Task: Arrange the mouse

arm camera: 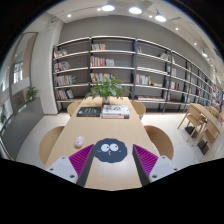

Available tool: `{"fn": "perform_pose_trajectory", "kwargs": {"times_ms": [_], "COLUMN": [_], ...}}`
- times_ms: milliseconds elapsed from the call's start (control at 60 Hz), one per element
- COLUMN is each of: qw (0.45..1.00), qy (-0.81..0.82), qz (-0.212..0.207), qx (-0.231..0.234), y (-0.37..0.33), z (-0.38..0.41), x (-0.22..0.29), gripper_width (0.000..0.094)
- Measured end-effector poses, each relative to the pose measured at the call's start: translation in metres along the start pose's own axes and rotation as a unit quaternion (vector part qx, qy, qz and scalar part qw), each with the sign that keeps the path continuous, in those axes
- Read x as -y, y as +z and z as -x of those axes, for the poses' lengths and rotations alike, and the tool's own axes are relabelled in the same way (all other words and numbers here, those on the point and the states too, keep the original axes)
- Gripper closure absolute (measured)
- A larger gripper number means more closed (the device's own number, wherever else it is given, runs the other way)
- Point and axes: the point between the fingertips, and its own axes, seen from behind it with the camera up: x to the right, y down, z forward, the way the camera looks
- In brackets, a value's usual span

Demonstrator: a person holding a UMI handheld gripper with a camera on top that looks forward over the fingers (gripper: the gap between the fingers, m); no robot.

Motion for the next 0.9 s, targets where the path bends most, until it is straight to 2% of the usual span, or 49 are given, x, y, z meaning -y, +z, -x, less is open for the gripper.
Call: {"fn": "perform_pose_trajectory", "kwargs": {"times_ms": [117, 150, 350, 417, 600, 900], "qw": [1.0, 0.999, 0.992, 0.989, 0.982, 0.978], "qy": [-0.005, -0.006, -0.013, -0.021, -0.02, -0.018], "qz": [0.029, 0.039, 0.122, 0.135, 0.174, 0.196], "qx": [0.009, 0.01, 0.041, 0.052, 0.07, 0.067], "y": [0.007, 0.037, 0.074, 0.103, 0.177, 0.306], "z": [0.011, 0.023, 0.084, 0.111, 0.17, 0.226], "x": [-0.031, -0.055, -0.14, -0.16, -0.179, -0.158], "gripper_width": [0.0177, 0.0181, 0.0185, 0.0182, 0.0171, 0.0171]}}
